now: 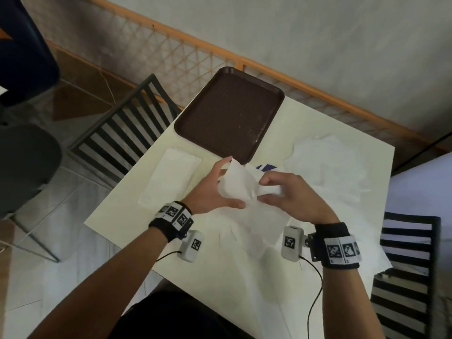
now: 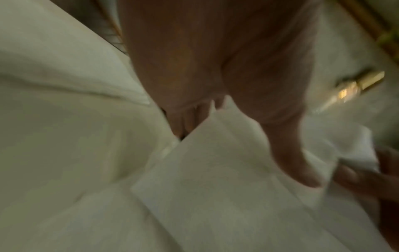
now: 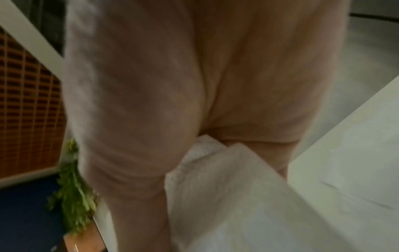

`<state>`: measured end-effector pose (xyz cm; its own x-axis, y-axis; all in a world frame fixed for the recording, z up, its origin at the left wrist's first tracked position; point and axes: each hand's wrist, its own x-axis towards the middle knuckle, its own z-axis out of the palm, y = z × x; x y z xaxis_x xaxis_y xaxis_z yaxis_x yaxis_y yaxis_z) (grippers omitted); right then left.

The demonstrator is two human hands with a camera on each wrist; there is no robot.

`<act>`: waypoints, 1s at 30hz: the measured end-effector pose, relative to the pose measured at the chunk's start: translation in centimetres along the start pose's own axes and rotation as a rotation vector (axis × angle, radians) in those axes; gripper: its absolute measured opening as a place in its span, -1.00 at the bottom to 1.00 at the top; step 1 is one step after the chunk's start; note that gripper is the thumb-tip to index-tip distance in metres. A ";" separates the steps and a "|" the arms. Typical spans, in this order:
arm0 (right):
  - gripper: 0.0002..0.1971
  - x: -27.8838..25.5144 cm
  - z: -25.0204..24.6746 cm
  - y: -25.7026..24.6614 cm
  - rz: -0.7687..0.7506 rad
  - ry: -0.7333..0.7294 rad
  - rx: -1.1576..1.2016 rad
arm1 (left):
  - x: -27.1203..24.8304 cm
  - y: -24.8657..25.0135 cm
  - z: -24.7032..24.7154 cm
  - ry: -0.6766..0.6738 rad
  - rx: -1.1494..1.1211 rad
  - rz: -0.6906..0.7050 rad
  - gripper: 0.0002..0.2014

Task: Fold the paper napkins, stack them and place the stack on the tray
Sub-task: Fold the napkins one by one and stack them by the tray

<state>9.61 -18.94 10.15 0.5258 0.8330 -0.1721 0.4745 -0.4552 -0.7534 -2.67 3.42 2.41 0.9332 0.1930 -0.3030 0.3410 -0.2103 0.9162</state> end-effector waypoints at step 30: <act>-0.87 5.8 7.2 2.1 0.329 0.145 0.798 | -4.2 -4.2 -9.8 0.185 -0.366 0.020 -0.60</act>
<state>8.57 -12.76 3.00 0.6597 0.6251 -0.4172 -0.3243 -0.2641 -0.9084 -9.14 12.88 2.38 0.8917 0.3683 -0.2630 0.2293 0.1332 0.9642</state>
